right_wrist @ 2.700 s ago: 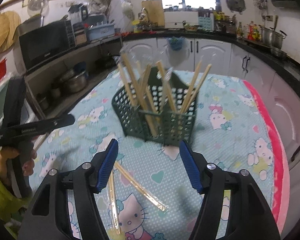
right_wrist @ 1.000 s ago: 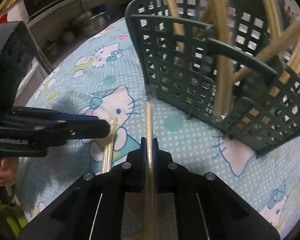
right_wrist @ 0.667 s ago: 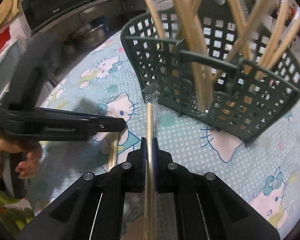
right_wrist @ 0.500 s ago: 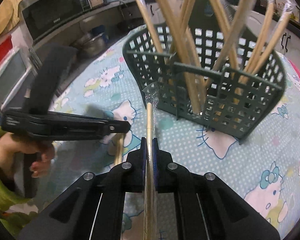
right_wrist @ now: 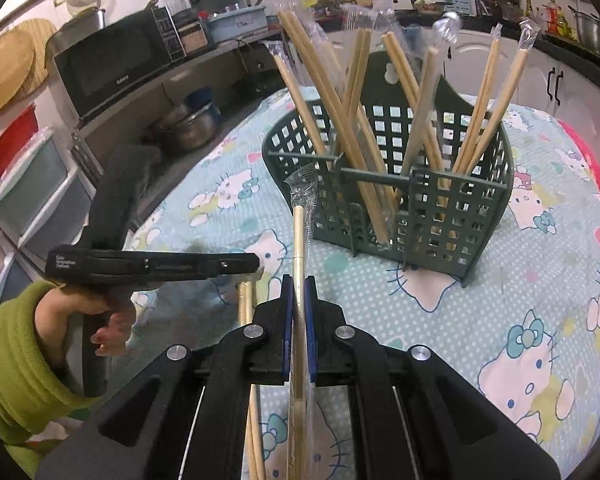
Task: Organize utensils
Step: 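Lift both held chopsticks upright and carry them above the green holder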
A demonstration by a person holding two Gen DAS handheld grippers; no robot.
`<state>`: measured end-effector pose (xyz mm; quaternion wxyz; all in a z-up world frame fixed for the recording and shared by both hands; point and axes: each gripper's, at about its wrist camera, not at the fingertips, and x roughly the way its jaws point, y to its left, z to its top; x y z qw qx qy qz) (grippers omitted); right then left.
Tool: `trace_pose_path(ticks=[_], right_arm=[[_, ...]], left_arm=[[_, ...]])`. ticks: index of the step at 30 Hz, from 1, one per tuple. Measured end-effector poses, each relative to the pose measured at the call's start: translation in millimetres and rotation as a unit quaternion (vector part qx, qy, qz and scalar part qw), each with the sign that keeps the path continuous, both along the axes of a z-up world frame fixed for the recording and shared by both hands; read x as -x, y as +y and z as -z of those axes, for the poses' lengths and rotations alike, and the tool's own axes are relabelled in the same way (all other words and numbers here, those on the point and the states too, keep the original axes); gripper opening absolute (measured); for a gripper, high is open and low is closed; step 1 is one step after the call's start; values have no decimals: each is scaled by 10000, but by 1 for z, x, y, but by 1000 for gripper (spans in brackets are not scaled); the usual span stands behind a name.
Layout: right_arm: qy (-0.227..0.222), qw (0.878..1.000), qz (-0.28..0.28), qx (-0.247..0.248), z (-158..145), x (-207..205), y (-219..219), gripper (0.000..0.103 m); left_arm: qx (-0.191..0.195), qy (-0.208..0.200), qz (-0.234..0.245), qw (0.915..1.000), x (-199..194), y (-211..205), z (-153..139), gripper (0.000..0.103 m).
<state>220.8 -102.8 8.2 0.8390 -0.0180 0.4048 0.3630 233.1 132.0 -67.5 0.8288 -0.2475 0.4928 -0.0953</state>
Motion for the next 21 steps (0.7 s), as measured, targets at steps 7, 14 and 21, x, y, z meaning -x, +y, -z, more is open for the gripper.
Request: trace_pose_path(ticks=[7, 14, 21], right_arm=[[-232, 9991, 107, -335, -11, 9, -5, 6], [-468, 9979, 206, -389, -19, 13, -8, 6], [-984, 9934, 371, -461, -38, 16, -17, 6]], left_arm=[[105, -579, 26, 9983, 19, 3, -40, 2], [22, -998, 169, 9949, 28, -14, -71, 2], [39, -1292, 343, 9910, 28, -25, -97, 1]])
